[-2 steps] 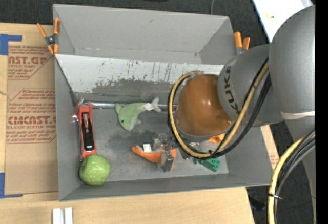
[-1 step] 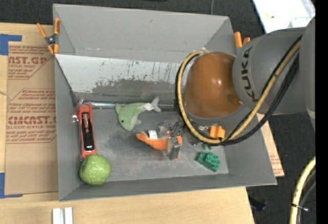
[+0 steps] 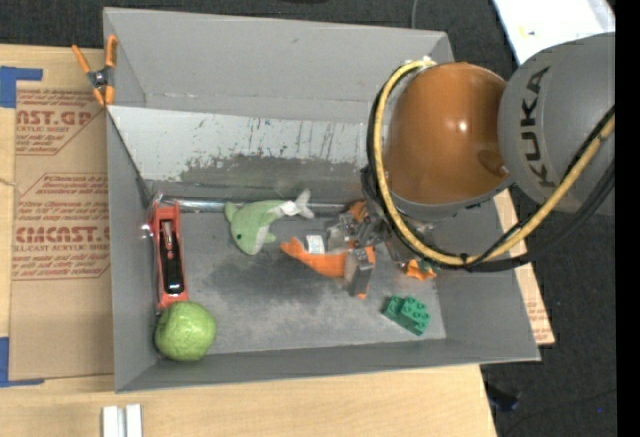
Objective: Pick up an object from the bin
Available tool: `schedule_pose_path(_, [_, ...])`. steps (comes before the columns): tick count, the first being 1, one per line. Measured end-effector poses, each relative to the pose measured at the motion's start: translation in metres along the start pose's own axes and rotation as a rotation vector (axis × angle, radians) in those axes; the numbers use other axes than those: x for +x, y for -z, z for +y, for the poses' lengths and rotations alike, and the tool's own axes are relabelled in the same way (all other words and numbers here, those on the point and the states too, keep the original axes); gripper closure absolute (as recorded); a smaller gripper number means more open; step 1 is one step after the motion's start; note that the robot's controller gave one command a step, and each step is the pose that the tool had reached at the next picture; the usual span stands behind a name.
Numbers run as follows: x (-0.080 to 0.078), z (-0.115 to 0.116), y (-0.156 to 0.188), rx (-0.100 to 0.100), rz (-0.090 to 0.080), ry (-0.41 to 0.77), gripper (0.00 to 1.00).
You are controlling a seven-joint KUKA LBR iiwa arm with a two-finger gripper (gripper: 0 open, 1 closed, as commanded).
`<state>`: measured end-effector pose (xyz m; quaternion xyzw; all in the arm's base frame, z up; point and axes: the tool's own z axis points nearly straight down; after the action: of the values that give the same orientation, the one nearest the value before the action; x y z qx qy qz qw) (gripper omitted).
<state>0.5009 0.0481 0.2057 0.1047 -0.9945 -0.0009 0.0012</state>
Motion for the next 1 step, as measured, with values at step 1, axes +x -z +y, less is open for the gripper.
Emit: schedule_pose_path(1, [-0.0018, 0.0238, -0.0552, 0.0, -0.014, 0.024, 1.0])
